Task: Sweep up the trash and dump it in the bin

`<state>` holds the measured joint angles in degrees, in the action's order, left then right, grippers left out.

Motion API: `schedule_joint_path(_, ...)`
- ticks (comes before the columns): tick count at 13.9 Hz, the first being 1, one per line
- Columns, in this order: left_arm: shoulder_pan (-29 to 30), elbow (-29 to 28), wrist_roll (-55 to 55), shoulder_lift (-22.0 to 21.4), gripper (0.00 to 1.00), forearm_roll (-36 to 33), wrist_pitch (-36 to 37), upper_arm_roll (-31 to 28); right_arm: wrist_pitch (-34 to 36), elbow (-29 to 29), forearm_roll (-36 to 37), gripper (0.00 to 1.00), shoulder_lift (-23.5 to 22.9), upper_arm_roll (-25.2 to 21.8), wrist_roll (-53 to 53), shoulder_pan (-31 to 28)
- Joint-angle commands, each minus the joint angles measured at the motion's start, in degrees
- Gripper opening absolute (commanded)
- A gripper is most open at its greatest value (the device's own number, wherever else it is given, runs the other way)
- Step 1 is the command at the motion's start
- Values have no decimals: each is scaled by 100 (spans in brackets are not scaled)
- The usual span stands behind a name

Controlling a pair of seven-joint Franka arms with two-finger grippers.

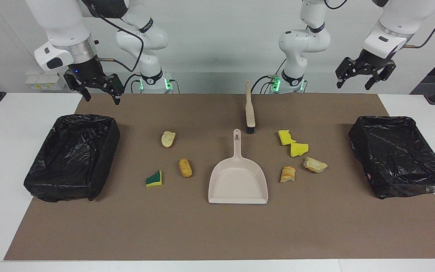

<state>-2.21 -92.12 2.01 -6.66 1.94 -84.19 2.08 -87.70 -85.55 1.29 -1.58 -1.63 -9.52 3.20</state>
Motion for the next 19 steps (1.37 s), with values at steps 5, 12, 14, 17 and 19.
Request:
schedule_joint_path(5,10,-8,-16,-64,100,70,114,3,-71,82,-6,100,-53,5,345,-65)
schedule_joint_path(12,-25,-105,-25,-151,100,79,122,3,-71,-14,-23,100,8,-30,267,-65)
schedule_joint_path(14,-25,-122,-25,-151,100,79,131,3,-80,-41,-23,100,26,-30,241,-56)
schedule_joint_path(17,-25,-114,-25,-151,100,79,131,3,-211,-234,-23,100,123,-30,276,-47)
schedule_joint_path(19,-16,-114,-25,-151,100,79,131,3,-212,-252,-23,100,131,-30,284,-47)
